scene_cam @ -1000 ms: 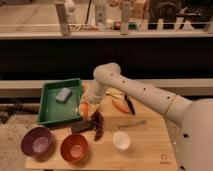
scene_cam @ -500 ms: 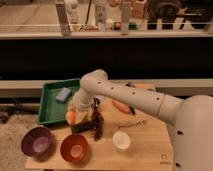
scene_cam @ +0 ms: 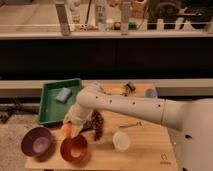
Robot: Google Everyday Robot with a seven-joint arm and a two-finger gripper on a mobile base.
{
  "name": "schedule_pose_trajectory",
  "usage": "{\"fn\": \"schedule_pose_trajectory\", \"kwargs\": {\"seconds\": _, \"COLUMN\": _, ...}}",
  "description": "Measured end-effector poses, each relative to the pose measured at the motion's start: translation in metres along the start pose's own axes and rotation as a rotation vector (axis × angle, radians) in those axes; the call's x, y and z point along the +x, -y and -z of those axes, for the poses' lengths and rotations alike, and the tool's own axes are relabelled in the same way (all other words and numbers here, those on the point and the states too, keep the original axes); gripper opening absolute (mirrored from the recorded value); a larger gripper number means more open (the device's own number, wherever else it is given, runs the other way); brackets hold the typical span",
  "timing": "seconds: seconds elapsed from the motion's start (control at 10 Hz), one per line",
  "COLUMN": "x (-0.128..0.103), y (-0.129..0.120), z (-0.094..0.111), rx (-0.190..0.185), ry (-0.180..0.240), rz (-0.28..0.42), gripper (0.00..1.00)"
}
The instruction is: Place apple in red bowl
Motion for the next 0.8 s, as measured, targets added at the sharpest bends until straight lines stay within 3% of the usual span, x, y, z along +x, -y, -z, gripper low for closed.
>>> {"fn": "schedule_pose_trajectory", "kwargs": {"seconds": 0.3, "x": 0.005, "y": -0.02, "z": 0.004, "rx": -0.056, "ry": 0.037, "rz": 0.081, "gripper": 0.6}}
{"fn": "schedule_pose_trajectory", "kwargs": {"seconds": 0.5, "x": 0.011, "y": -0.028, "z": 0.003, "rx": -0.114, "ry": 0.081, "rz": 0.139, "gripper": 0.79}}
{"fn": "schedule_pose_trajectory", "kwargs": {"seconds": 0.8, "x": 0.02, "y": -0.034, "z": 0.006, "rx": -0.145, "ry": 0.114, "rz": 0.187, "gripper": 0.8}}
